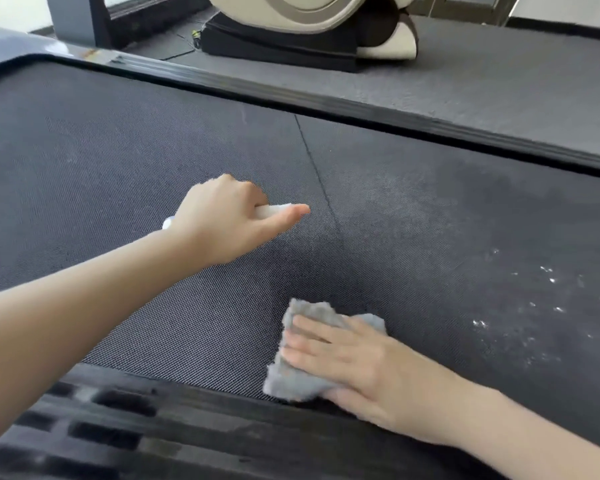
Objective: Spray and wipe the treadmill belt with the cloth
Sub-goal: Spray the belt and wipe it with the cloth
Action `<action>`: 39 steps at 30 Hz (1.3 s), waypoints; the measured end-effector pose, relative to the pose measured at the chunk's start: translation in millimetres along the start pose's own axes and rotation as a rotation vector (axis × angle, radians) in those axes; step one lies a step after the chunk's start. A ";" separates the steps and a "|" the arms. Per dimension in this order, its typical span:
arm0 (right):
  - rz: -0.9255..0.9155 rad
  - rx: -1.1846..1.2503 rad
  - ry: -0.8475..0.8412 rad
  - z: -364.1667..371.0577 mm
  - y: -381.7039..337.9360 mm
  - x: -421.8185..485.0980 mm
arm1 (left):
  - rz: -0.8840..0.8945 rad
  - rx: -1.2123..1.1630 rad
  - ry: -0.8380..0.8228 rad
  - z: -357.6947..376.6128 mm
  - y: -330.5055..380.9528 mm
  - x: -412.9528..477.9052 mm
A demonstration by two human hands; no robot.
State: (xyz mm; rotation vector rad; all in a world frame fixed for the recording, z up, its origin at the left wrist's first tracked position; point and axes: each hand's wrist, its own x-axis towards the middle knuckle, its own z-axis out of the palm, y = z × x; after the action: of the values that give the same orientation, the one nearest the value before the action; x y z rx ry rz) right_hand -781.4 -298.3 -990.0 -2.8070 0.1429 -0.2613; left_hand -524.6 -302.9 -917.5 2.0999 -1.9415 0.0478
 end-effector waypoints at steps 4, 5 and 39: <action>0.147 -0.036 0.006 -25.6 48.0 -25.6 | -0.006 0.007 -0.026 1.3 -6.1 -4.8; 0.279 -0.068 0.037 -32.3 70.0 -29.0 | -0.018 0.002 -0.025 -0.6 -8.0 -5.9; 1.150 -0.312 0.210 -85.5 253.8 19.7 | -0.100 -0.068 0.042 -2.6 -36.9 54.6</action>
State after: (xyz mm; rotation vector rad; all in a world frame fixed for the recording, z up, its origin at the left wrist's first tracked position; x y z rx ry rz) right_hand -796.4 -566.4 -988.4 -2.4488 1.8516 -0.2433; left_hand -482.6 -353.3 -910.1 2.1310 -1.7859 0.0047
